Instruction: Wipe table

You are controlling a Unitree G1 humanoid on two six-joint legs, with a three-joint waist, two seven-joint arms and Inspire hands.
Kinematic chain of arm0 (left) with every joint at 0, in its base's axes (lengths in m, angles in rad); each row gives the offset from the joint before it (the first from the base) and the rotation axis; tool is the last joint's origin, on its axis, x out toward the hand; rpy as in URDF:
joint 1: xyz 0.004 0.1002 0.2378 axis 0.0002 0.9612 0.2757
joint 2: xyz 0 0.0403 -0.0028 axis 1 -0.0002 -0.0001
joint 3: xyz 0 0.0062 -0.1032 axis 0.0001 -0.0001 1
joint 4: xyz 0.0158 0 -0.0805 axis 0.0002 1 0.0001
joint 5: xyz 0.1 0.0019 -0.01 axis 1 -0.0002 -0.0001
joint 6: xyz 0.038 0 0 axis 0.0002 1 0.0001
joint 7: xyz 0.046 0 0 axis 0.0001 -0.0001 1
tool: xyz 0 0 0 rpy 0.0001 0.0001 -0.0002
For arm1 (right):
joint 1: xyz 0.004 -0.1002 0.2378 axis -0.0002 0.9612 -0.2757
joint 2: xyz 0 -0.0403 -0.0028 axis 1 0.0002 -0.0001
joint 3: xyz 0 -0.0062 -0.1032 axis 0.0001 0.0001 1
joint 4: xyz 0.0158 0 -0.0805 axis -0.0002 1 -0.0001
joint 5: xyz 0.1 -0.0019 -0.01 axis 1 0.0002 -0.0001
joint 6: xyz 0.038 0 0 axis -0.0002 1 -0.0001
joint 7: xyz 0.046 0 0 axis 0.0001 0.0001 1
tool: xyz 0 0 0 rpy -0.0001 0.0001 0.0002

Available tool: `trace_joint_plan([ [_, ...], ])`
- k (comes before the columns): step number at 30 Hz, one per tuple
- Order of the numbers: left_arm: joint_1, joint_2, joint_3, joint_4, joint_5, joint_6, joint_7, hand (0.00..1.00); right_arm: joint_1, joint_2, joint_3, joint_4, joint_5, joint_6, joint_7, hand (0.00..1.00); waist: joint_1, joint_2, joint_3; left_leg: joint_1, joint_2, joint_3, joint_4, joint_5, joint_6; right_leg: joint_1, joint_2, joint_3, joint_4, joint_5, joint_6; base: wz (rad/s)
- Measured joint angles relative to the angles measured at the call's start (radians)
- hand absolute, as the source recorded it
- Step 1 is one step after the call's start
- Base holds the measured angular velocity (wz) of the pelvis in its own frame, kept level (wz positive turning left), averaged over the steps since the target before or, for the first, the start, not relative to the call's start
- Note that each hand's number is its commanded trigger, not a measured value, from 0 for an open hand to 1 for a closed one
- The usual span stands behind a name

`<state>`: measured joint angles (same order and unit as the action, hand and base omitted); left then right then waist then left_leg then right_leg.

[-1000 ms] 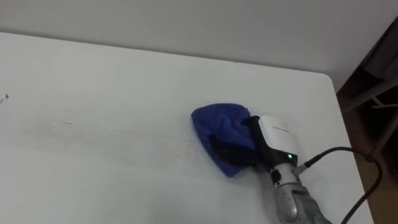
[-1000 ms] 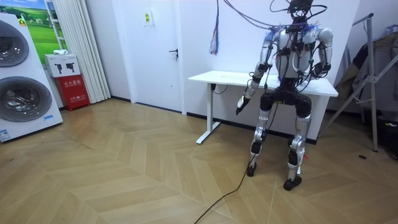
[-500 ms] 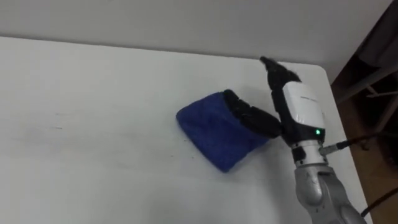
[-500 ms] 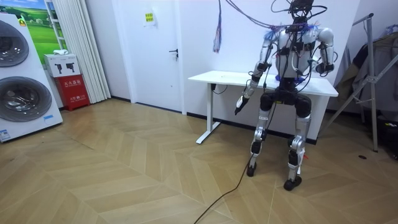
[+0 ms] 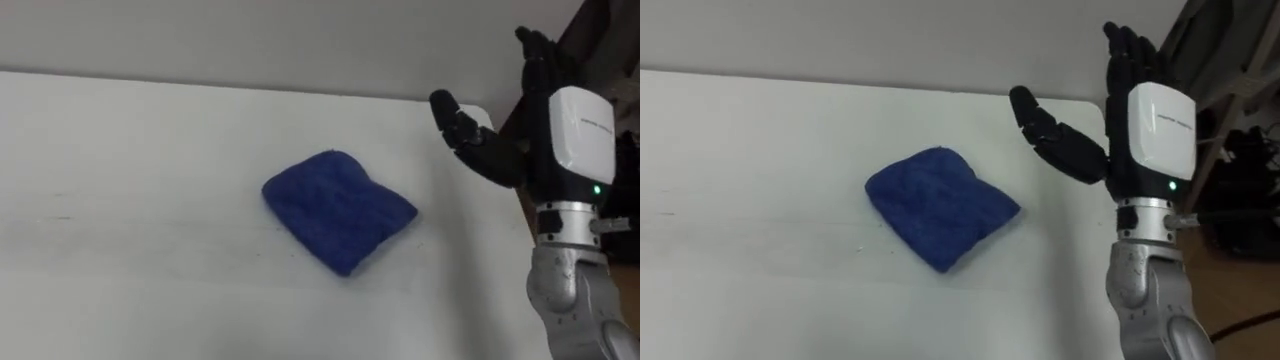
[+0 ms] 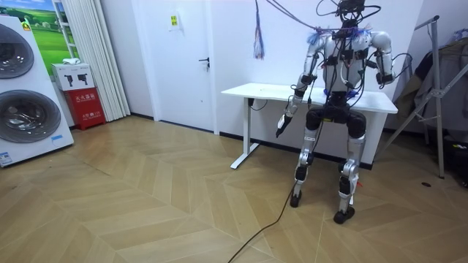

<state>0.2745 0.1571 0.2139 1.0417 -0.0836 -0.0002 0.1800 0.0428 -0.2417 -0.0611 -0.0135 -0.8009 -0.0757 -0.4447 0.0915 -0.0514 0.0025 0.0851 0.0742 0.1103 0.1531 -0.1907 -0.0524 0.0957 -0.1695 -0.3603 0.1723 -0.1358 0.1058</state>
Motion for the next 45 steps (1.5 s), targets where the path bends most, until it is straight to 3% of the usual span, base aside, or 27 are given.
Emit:
trace_joint_plan([
  [3, -0.001, -0.002, 0.019, -0.002, -0.002, 0.000, -0.004, 0.00, 0.000, 0.000, -0.043, 0.004, 0.088, 0.003, 0.000, 0.00, -0.010, 0.006, 0.0012, -0.001, 0.000, 0.000, 0.000, 0.000, 0.000, -0.002, 0.000, 0.001, 0.000, 0.000, 0.000, 0.00],
  [7, 0.003, -0.001, 0.022, -0.014, 0.001, 0.001, -0.015, 0.00, 0.013, 0.000, -0.110, 0.058, 0.106, 0.005, -0.012, 0.00, -0.026, 0.014, -0.0042, -0.003, 0.000, 0.001, 0.000, 0.000, 0.000, -0.005, 0.000, 0.002, 0.002, 0.000, 0.000, 0.00],
  [11, 0.010, -0.001, 0.022, -0.006, 0.000, 0.004, -0.018, 0.00, 0.045, 0.000, -0.128, 0.138, 0.121, 0.021, -0.031, 0.00, -0.035, 0.014, -0.0054, -0.002, 0.000, 0.002, 0.000, 0.000, 0.000, -0.008, -0.001, 0.003, 0.006, -0.001, 0.001, -0.01],
  [15, 0.034, 0.000, 0.030, -0.015, 0.001, 0.015, -0.022, 0.00, 0.074, 0.004, -0.170, 0.236, 0.267, 0.030, -0.040, 0.00, -0.044, 0.006, -0.0030, 0.007, 0.000, 0.006, 0.000, 0.000, 0.000, -0.005, -0.004, 0.003, 0.016, -0.003, 0.004, -0.02],
  [20, 0.062, 0.000, 0.061, -0.039, 0.039, 0.029, -0.016, 0.00, 0.078, 0.003, -0.209, 0.452, 0.456, 0.043, -0.085, 0.00, -0.045, -0.008, -0.0001, 0.013, 0.000, 0.006, 0.000, -0.001, 0.001, 0.002, -0.004, 0.003, 0.016, -0.003, 0.005, 0.01],
  [25, 0.067, 0.009, 0.070, -0.055, 0.038, 0.037, -0.016, 0.00, 0.086, 0.004, -0.238, 0.713, 0.628, 0.053, -0.089, 0.00, -0.067, -0.003, -0.0015, 0.009, -0.001, -0.005, 0.000, -0.002, 0.002, 0.012, -0.003, 0.001, 0.014, -0.003, 0.005, 0.05],
  [29, 0.068, 0.011, 0.102, -0.070, 0.038, 0.036, -0.015, 0.00, 0.120, 0.004, -0.262, 0.840, 0.693, 0.055, -0.094, 0.00, -0.070, 0.001, -0.0020, 0.009, -0.001, -0.005, 0.000, -0.002, 0.002, 0.012, -0.003, 0.001, 0.014, -0.004, 0.006, 0.00],
  [35, 0.074, 0.012, 0.100, -0.071, 0.039, 0.038, -0.016, 0.00, 0.125, 0.005, -0.320, 1.016, 0.855, 0.056, -0.096, 0.00, -0.112, 0.010, -0.0024, -0.002, -0.001, -0.014, 0.015, -0.008, 0.003, 0.014, -0.004, -0.005, 0.012, -0.005, 0.007, 0.04],
  [40, 0.077, 0.012, 0.106, -0.070, 0.056, 0.046, -0.017, 0.00, 0.146, 0.005, -0.337, 1.116, 0.925, 0.079, -0.062, 0.00, -0.113, 0.003, -0.0055, -0.002, -0.002, -0.003, 0.017, -0.009, 0.004, 0.007, -0.004, 0.016, 0.013, -0.005, 0.007, -0.06],
  [45, 0.077, 0.012, 0.104, -0.068, 0.056, 0.058, -0.017, 0.00, 0.168, 0.009, -0.325, 1.214, 0.911, 0.102, 0.014, 0.00, -0.116, -0.003, -0.0069, 0.002, -0.003, -0.015, 0.022, -0.010, 0.004, 0.020, -0.004, 0.007, 0.013, -0.005, 0.007, 0.05],
])
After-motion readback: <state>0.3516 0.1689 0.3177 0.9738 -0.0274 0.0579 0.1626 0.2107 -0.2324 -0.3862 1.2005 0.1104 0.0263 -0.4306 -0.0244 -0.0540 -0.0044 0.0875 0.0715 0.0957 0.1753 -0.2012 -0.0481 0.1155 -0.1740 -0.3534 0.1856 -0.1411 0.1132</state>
